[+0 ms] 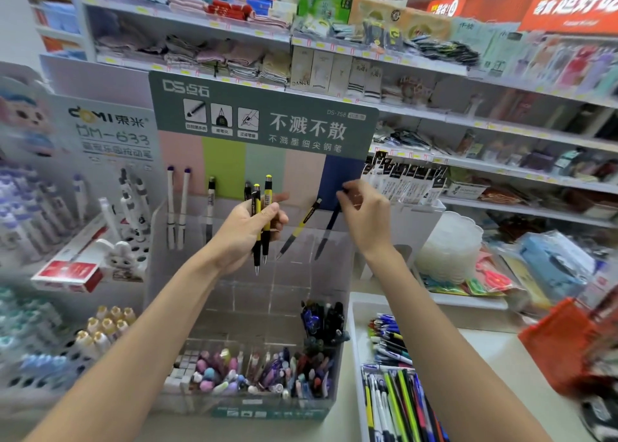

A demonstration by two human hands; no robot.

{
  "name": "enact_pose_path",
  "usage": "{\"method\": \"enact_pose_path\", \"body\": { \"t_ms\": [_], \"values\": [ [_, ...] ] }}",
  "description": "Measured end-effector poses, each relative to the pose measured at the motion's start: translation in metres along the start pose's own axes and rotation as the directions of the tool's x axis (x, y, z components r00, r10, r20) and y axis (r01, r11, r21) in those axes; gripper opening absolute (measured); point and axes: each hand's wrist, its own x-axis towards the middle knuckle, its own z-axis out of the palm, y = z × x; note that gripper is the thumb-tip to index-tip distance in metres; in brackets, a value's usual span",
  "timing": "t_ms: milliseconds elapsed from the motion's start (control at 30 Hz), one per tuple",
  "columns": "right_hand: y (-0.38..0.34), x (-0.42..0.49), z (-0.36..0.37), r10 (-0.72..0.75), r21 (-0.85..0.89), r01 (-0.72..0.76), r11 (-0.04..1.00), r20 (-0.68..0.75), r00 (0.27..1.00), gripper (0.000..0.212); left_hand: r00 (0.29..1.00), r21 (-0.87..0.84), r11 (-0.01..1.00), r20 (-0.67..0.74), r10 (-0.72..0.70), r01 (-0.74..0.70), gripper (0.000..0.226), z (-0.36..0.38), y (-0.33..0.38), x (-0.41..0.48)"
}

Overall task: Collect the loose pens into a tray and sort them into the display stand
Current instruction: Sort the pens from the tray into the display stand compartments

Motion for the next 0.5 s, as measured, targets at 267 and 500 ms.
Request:
{"method": "enact_pose_path", "body": {
  "t_ms": [267,500],
  "values": [
    [-0.010,-0.011,-0.002,-0.065,-0.034,0.063,0.997,-0.068,0.996,0.031,1.000,-0.010,1.000,-0.005,0.028,-0.028,0.023,-0.011,0.002,-0.003],
    [-0.039,-0.013,0.027,0.170,-0.437,-0.083,0.896,0.165,0.972,0.025,1.000,-0.035,0.999,0.001,0.027,-0.027,0.025,-0.020,0.004,-0.007]
  ]
}}
